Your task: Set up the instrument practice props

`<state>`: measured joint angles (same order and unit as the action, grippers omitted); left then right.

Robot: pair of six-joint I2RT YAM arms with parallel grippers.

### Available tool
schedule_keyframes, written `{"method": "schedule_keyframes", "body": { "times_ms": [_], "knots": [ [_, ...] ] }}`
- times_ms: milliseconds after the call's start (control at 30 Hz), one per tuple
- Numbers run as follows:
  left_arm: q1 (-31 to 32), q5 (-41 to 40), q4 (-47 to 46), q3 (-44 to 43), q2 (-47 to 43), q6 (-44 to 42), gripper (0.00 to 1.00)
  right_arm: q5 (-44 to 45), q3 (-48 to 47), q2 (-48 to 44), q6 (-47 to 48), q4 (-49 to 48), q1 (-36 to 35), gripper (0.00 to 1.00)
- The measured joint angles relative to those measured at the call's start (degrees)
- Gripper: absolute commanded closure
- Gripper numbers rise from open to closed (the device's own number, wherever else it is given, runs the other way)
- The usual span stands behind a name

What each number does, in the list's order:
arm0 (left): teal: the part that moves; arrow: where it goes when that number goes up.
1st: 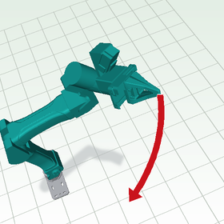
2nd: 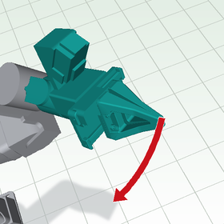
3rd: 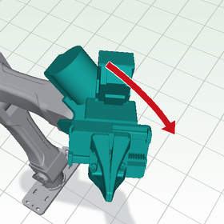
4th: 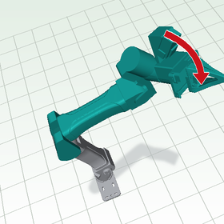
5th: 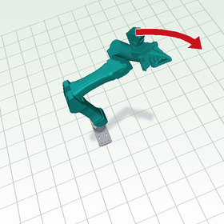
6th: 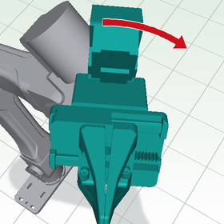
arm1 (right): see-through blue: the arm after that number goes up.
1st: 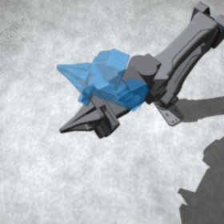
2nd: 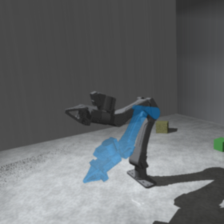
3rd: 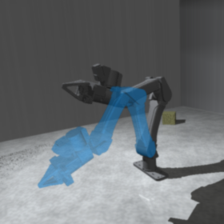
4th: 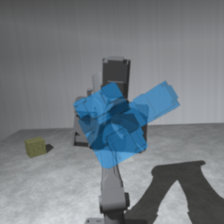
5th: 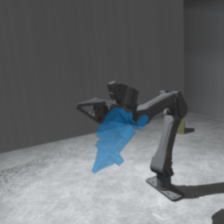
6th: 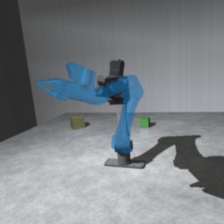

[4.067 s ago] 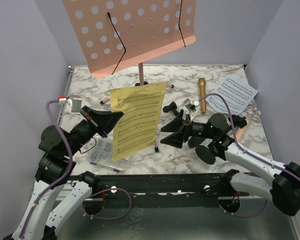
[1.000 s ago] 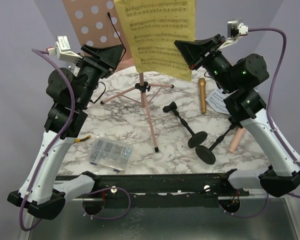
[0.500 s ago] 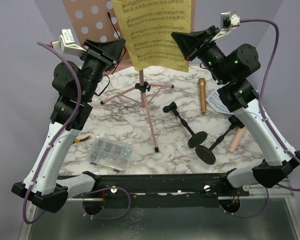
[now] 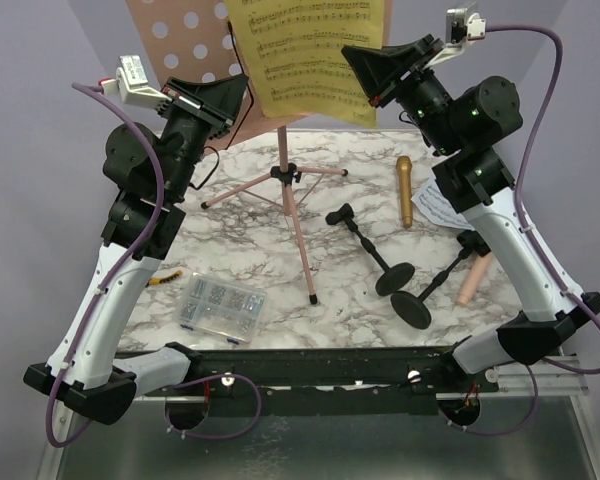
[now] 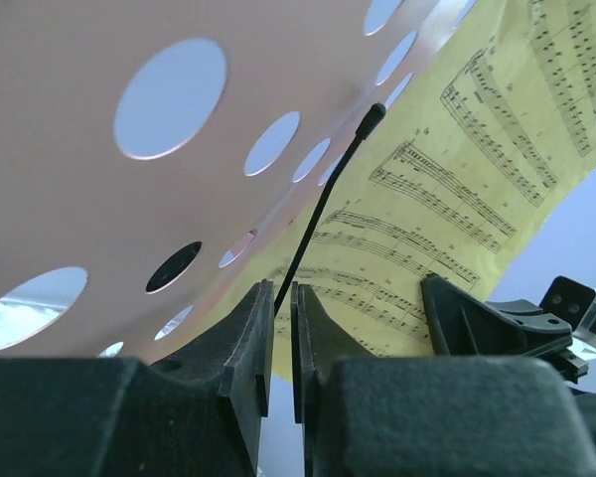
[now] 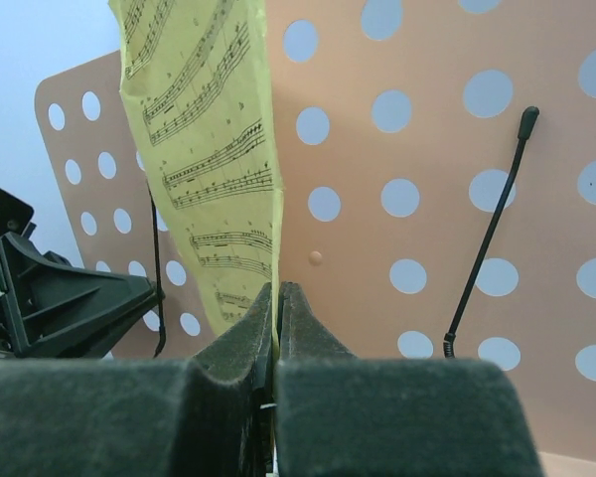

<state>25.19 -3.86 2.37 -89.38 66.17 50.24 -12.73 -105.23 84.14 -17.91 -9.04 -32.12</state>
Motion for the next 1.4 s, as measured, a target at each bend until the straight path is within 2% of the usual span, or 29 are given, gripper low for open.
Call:
{"method": "schedule_keyframes", "body": {
  "times_ms": [233, 333, 400, 467, 800, 967, 1200, 1400],
  "knots": [
    [0.02, 2.25, -3.69, 0.04, 0.07, -1.46, 0.97, -0.2, -0.59, 1.36, 0.0, -0.37, 0.02, 0.99],
    [0.02, 3.63, -4.98, 0.07, 0.15, -2.56, 0.97, -0.17, -0.68, 1.77, 0.0, -0.39, 0.17, 0.99],
    [0.02, 4.09, -5.68, 0.24, 0.15, -3.06, 0.89, -0.15, -0.68, 1.86, 0.02, -0.39, 0.26, 0.99],
    [0.02, 4.31, -6.12, 0.5, 0.13, -3.34, 0.76, 0.02, -0.66, 1.84, 0.04, -0.39, 0.26, 0.99],
    [0.04, 3.52, -6.73, 5.2, -2.23, -4.02, 0.55, 3.08, 2.08, -0.13, 0.79, -1.7, 0.26, 1.0],
    [0.02, 2.1, -7.02, 5.44, -2.47, -4.22, 0.51, 3.32, 2.08, -0.37, 1.07, -2.14, 0.26, 1.0],
    [0.02, 1.77, -7.06, 6.05, -2.54, -3.98, 0.51, 3.3, 2.08, -0.37, 1.05, -2.14, 0.33, 0.99],
    [0.02, 1.79, -7.72, 5.73, -1.38, -3.98, 0.64, 3.28, 2.08, -0.35, 1.05, -2.25, 0.33, 1.0]
  ]
}}
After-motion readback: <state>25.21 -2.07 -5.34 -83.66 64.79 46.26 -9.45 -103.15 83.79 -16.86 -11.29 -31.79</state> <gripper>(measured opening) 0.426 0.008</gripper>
